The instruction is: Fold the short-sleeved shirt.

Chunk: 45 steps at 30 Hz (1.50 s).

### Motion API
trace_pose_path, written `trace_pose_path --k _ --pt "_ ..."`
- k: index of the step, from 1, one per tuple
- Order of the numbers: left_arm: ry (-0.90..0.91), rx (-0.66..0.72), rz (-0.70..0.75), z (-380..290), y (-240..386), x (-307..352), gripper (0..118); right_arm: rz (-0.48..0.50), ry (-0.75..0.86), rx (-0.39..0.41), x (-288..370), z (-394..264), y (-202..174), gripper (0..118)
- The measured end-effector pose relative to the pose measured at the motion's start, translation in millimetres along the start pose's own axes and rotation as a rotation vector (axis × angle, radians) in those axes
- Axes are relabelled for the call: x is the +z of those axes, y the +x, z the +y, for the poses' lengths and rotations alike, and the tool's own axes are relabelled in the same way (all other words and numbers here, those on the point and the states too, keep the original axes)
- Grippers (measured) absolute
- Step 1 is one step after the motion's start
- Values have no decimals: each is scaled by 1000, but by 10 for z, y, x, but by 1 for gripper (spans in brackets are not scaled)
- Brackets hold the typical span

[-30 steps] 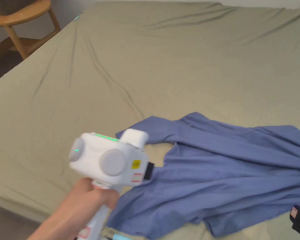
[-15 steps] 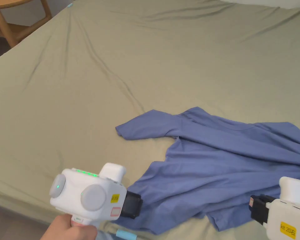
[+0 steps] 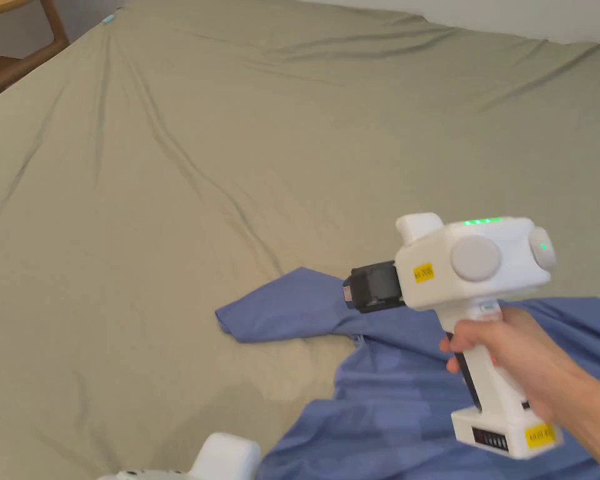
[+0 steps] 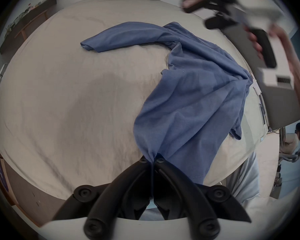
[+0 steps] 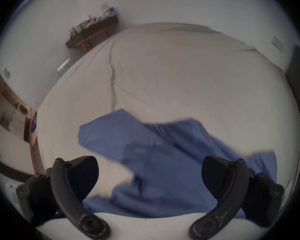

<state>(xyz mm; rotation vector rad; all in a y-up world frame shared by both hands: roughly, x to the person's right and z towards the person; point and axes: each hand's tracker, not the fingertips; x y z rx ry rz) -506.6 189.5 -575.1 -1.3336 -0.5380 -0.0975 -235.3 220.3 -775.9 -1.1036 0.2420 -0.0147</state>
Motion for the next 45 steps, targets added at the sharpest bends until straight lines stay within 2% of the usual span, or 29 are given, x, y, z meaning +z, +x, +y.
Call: trace_pose_path --k 3,5,9,13,21,22,24,26,27,28,29,30,32,36,38,42,45 --pt "0 4 -4 50 -2 69 0 -82 -31 99 -364 387 90 118" --pt "3 17 -17 23 -107 51 0 -97 -59 128 -509 548 151 118" --pt "8 26 -28 103 -113 39 0 -179 -112 224 -595 621 383 118" --pt "18 31 -46 130 -96 6 0 -203 -136 248 -708 613 508 118" --pt "30 46 -69 128 -52 -57 0 -165 -168 323 -740 399 275 116" --pt "29 46 -67 127 -46 -59 0 -159 -176 336 -791 387 243 110" --pt "27 47 -66 126 -42 -66 0 -147 -198 368 -835 313 182 108" --pt "23 50 -63 135 -36 -73 0 -89 -180 331 -754 316 156 91" --pt "23 49 -64 136 -34 -70 0 -26 -197 278 -700 334 189 76" --pt "22 49 -63 140 -32 -68 0 32 -187 238 -648 328 217 38" --pt "21 48 -61 146 -35 -71 0 8 -139 223 -613 299 223 0" --pt "19 46 -59 153 -32 -75 0 -65 -134 258 -486 376 182 0" --pt "20 49 -47 164 -20 -65 0 -25 -157 233 -410 381 223 0" --pt "42 73 -34 161 -30 -33 0 -36 -104 202 -504 366 225 0" --pt "40 93 -47 154 -55 -14 0 -30 -105 146 -426 337 277 0" --pt "45 113 -55 135 -80 -22 0 -37 -88 148 -422 358 307 0" --pt "45 116 -54 141 -72 -21 0 -23 -68 110 -379 360 346 0"
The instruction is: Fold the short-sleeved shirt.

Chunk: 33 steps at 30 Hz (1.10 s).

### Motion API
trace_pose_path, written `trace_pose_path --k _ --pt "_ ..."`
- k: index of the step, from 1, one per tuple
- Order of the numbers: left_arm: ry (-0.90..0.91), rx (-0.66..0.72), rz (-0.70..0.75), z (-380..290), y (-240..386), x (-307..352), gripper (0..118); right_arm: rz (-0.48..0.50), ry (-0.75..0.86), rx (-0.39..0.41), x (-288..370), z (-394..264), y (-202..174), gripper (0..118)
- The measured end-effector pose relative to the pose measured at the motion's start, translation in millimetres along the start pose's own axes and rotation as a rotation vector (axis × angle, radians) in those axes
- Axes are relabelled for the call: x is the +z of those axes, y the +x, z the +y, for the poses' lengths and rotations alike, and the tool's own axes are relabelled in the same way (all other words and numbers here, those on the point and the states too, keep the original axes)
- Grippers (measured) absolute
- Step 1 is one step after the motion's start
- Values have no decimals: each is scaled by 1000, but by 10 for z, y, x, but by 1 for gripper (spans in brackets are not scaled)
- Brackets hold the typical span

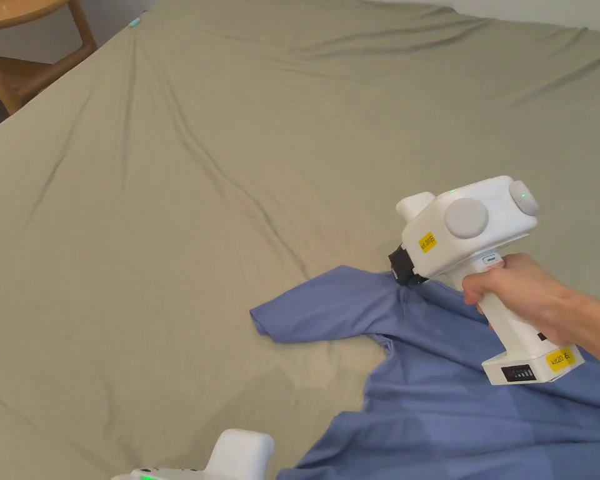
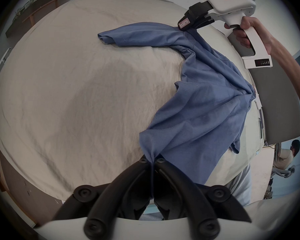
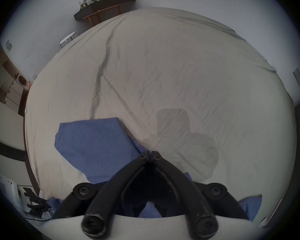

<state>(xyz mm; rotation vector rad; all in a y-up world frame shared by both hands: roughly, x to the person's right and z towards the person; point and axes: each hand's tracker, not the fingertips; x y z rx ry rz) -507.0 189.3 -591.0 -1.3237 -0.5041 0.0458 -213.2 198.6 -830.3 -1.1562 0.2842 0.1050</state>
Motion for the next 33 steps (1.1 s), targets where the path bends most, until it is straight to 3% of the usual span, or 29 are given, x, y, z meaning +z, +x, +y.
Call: trace_pose_path --k 4,8,14,18,22,25,30,33 --pt "35 24 2 35 -53 41 0 -16 12 0 116 4 70 0" --pt "90 57 -19 198 -109 243 0 -49 69 -50 388 59 331 0" --pt "218 3 9 628 -26 697 0 -169 225 -111 1572 -210 675 0" --pt "338 -71 119 982 150 1104 0 -259 339 -191 2572 -557 1016 0" --pt "441 -67 134 1360 339 1651 0 -351 463 -279 3546 -1038 1273 0" --pt "517 -91 176 1602 537 2014 0 -450 532 -312 4204 -1383 1311 0" --pt "618 -120 177 2010 855 2637 0 -525 661 -396 5048 -1757 1385 0" --pt "689 -147 228 2109 1131 3008 0 -590 704 -397 5419 -1903 1358 0"
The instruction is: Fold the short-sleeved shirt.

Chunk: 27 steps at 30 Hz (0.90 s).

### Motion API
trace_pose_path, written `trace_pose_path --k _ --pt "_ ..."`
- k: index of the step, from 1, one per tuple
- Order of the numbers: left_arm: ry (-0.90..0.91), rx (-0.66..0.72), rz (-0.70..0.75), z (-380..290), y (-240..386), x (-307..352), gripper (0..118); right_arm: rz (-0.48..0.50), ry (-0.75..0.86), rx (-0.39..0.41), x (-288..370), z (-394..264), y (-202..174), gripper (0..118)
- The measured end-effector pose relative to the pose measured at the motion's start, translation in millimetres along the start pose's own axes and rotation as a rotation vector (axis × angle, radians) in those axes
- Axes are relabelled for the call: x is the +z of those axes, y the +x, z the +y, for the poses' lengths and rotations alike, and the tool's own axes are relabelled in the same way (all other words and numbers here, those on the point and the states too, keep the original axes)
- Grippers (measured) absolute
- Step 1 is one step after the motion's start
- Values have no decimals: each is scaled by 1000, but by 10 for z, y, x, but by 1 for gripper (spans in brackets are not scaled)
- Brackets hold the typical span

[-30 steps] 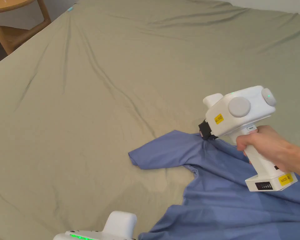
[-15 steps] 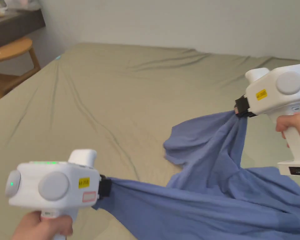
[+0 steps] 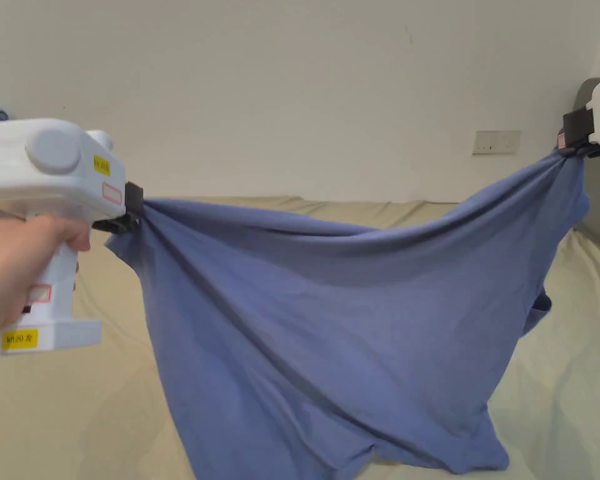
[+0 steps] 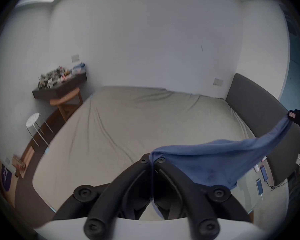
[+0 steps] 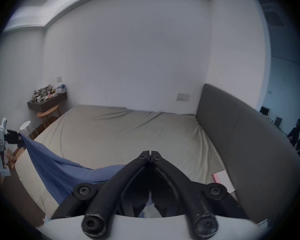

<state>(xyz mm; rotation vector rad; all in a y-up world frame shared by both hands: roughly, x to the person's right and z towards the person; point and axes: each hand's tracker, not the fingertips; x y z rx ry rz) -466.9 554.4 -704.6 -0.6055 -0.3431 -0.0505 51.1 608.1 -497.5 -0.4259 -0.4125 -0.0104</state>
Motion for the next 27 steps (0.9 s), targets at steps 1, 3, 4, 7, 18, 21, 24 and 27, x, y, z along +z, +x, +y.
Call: trace_pose_path --k 1,3,4,7,18,21,24,27 --pt "18 -4 12 121 14 57 0 -13 12 -7 79 55 58 0" --pt "51 19 24 344 1 139 0 -19 30 -31 210 161 163 0" --pt "53 19 27 456 -2 184 0 -14 40 -47 224 215 222 0" --pt "87 31 42 699 -14 308 0 -27 68 -49 320 327 251 0" --pt "126 70 83 1286 53 95 0 -54 103 -34 73 737 86 0" --pt "129 80 92 1437 100 -104 0 -62 104 -37 -160 917 97 0" --pt "126 103 91 1654 125 -389 0 -77 92 -28 -406 1092 97 0" --pt "132 98 106 1808 196 -586 0 -84 98 -21 -630 1245 109 0"
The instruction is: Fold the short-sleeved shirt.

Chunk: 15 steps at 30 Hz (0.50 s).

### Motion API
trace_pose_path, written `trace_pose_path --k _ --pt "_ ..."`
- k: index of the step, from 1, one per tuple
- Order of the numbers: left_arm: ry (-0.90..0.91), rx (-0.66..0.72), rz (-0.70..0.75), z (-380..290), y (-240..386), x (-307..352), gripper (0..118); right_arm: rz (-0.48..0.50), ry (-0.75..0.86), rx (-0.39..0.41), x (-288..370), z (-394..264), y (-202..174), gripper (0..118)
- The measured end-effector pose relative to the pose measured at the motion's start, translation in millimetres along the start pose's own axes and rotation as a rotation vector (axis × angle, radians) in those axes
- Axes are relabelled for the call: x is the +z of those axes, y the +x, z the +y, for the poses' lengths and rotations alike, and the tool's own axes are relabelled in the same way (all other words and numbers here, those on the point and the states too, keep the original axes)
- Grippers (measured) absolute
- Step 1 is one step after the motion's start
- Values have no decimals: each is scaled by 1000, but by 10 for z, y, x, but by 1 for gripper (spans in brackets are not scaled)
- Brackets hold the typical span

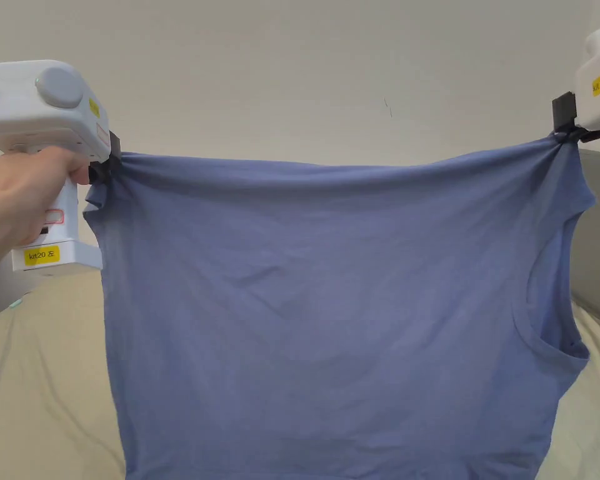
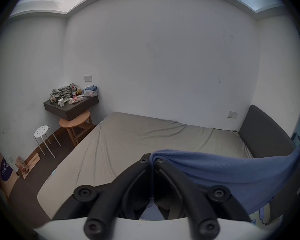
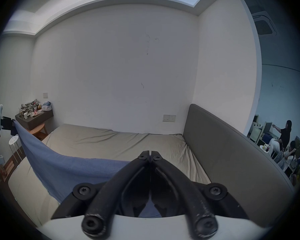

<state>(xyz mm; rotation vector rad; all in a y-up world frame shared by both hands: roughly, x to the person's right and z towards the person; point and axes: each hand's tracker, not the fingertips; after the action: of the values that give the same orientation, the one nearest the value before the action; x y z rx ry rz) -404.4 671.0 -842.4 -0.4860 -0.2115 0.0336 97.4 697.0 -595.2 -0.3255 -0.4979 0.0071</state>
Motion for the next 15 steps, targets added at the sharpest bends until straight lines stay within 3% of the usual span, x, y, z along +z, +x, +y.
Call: trace_pose_path --k 4,15 --pt "30 -19 10 138 152 -207 0 -23 5 37 -328 171 -31 0" --pt "81 -66 69 238 475 -870 0 -51 -17 6 -1056 149 -56 0"
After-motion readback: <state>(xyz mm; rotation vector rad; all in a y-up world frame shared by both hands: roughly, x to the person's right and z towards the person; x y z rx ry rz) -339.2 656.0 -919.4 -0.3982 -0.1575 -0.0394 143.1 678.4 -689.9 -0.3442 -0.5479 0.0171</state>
